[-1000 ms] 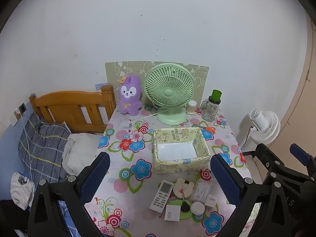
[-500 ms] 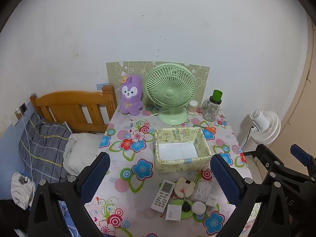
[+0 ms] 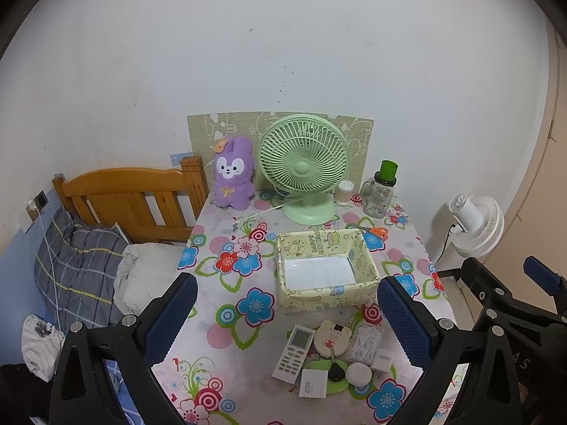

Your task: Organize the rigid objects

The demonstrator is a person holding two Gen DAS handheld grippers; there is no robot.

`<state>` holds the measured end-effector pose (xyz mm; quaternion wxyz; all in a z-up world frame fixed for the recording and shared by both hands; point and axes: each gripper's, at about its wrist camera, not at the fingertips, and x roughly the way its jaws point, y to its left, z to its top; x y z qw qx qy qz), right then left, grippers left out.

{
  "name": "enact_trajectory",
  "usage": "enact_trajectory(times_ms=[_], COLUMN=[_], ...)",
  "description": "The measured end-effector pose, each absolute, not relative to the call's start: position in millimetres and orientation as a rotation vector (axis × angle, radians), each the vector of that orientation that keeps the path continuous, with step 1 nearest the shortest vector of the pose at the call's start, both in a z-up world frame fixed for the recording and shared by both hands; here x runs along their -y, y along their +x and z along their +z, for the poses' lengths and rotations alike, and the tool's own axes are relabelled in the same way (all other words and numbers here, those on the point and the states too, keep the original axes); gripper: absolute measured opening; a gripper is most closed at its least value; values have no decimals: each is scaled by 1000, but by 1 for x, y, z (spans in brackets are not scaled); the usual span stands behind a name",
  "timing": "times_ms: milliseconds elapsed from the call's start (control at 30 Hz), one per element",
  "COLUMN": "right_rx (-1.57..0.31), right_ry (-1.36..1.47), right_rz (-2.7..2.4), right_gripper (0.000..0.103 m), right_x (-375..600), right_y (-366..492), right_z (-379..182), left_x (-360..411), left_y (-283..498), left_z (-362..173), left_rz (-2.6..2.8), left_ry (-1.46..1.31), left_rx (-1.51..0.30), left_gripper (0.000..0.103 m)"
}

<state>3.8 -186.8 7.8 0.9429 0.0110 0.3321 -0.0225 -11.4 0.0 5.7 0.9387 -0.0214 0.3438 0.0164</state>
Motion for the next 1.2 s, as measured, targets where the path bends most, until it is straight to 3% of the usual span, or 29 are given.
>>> enact_trajectory(times_ms=[1200], right_rx=[-684], right_ry=[44], right_rz=[-39], right_gripper=[103], right_x=[193], right_y=[13], right_z=[-4], left_x=[0], left_y=[2], left_z=[-5], left_rz=[17], left_ry=[-46], left_rx=[-726], left_gripper=[102])
